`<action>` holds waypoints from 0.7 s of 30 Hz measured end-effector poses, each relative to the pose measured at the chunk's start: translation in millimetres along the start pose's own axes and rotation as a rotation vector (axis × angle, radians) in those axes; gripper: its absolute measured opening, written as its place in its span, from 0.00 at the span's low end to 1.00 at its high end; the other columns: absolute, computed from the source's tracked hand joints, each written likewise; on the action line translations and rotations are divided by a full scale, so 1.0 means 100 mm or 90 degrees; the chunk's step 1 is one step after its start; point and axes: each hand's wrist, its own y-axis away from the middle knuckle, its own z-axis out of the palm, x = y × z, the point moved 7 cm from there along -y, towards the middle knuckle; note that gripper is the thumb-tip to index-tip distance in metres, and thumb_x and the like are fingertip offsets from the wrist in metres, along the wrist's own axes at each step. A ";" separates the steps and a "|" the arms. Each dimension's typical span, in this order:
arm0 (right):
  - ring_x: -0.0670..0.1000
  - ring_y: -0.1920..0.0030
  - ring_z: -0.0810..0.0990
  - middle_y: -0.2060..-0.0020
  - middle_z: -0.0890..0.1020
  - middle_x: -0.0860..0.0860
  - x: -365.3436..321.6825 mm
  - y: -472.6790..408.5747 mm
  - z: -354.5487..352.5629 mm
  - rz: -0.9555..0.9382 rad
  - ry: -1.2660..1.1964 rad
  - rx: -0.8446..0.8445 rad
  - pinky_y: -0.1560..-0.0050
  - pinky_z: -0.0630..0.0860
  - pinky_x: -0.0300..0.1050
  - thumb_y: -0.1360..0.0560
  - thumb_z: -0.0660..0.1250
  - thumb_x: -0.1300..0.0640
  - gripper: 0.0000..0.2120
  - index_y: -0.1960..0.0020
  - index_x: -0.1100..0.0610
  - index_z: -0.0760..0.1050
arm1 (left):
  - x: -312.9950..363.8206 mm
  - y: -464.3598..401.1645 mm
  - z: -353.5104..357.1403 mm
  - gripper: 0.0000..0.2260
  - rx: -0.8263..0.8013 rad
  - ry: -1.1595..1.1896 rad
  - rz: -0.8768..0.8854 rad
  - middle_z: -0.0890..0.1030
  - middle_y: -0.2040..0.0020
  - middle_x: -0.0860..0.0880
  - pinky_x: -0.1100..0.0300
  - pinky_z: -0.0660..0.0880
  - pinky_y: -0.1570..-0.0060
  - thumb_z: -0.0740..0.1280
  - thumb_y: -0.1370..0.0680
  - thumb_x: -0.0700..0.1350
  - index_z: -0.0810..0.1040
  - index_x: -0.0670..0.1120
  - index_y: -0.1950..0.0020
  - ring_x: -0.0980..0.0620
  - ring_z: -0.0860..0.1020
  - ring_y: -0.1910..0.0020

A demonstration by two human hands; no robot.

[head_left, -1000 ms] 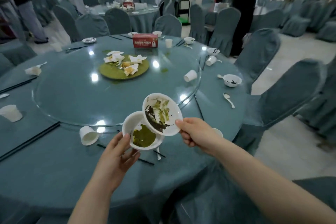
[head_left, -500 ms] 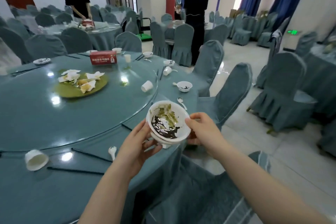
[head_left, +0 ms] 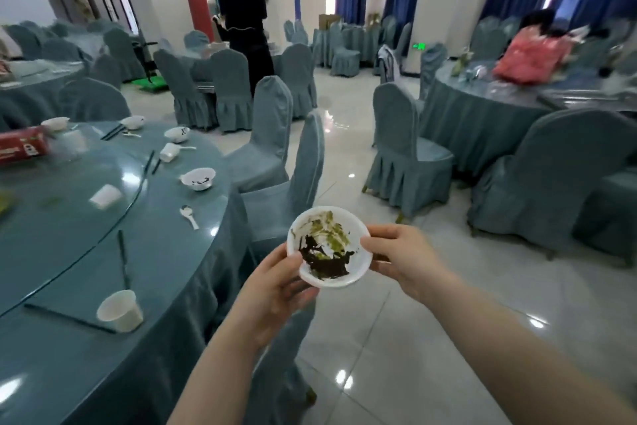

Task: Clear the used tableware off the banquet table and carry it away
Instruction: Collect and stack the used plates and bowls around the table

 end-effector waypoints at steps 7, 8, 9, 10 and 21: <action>0.49 0.63 0.81 0.57 0.82 0.54 0.04 -0.36 -1.19 -0.015 -0.093 0.114 0.63 0.80 0.40 0.23 0.67 0.57 0.05 0.50 0.58 0.80 | -0.33 -0.65 0.66 0.19 0.051 0.047 -0.024 0.85 0.49 0.43 0.60 0.80 0.62 0.70 0.35 0.47 0.81 0.48 0.44 0.49 0.84 0.53; 0.49 0.64 0.81 0.57 0.82 0.54 0.03 -0.46 -1.26 -0.013 -0.099 0.111 0.63 0.80 0.40 0.22 0.65 0.57 0.06 0.51 0.58 0.80 | -0.33 -0.75 0.65 0.19 0.058 0.053 -0.022 0.85 0.50 0.43 0.60 0.80 0.62 0.70 0.35 0.47 0.81 0.48 0.44 0.48 0.84 0.53; 0.48 0.64 0.82 0.58 0.83 0.54 0.04 -0.57 -1.30 -0.011 -0.102 0.105 0.63 0.80 0.40 0.22 0.64 0.57 0.07 0.51 0.58 0.80 | -0.33 -0.84 0.63 0.19 0.066 0.061 -0.017 0.85 0.50 0.43 0.60 0.80 0.62 0.70 0.35 0.47 0.81 0.48 0.44 0.48 0.84 0.53; 0.48 0.64 0.82 0.58 0.83 0.53 0.04 -0.68 -1.32 -0.008 -0.102 0.099 0.63 0.80 0.40 0.21 0.64 0.57 0.08 0.51 0.57 0.81 | -0.31 -0.93 0.59 0.19 0.073 0.069 -0.010 0.85 0.50 0.43 0.60 0.80 0.62 0.70 0.35 0.48 0.81 0.47 0.44 0.48 0.84 0.53; 0.50 0.56 0.84 0.56 0.86 0.49 -0.33 -2.44 -0.88 -0.002 0.005 -0.033 0.56 0.78 0.42 0.20 0.61 0.56 0.09 0.48 0.53 0.80 | 0.16 -2.29 -0.01 0.08 0.255 0.199 0.063 0.86 0.54 0.46 0.58 0.81 0.65 0.63 0.22 0.43 0.81 0.49 0.48 0.51 0.85 0.58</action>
